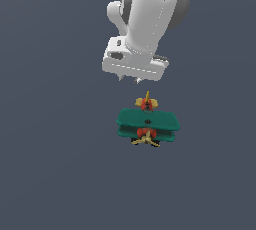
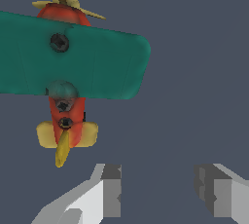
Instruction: Pick up the object and move it to a goal position.
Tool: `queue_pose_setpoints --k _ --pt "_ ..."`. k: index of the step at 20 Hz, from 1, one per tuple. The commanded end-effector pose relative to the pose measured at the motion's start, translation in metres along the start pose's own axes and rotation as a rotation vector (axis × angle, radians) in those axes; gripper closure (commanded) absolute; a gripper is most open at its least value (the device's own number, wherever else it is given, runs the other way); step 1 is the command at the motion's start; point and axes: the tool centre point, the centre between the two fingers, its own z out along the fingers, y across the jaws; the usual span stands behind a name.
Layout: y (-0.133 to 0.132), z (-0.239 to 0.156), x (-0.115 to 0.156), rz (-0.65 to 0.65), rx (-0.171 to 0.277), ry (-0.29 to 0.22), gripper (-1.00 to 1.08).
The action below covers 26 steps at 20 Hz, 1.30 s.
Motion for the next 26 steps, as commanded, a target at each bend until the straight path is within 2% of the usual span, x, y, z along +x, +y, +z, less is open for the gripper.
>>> queue_pose_setpoints --k 1,14,26 --pt "-0.006 0.007 0.002 -0.009 -0.045 -0.02 -0.2" --pt "-0.037 0.037 0.014 -0.045 -0.293 -0.089 -0.2" --pt "-0.065 0.058 0.027 -0.063 -0.537 -0.096 -0.2"
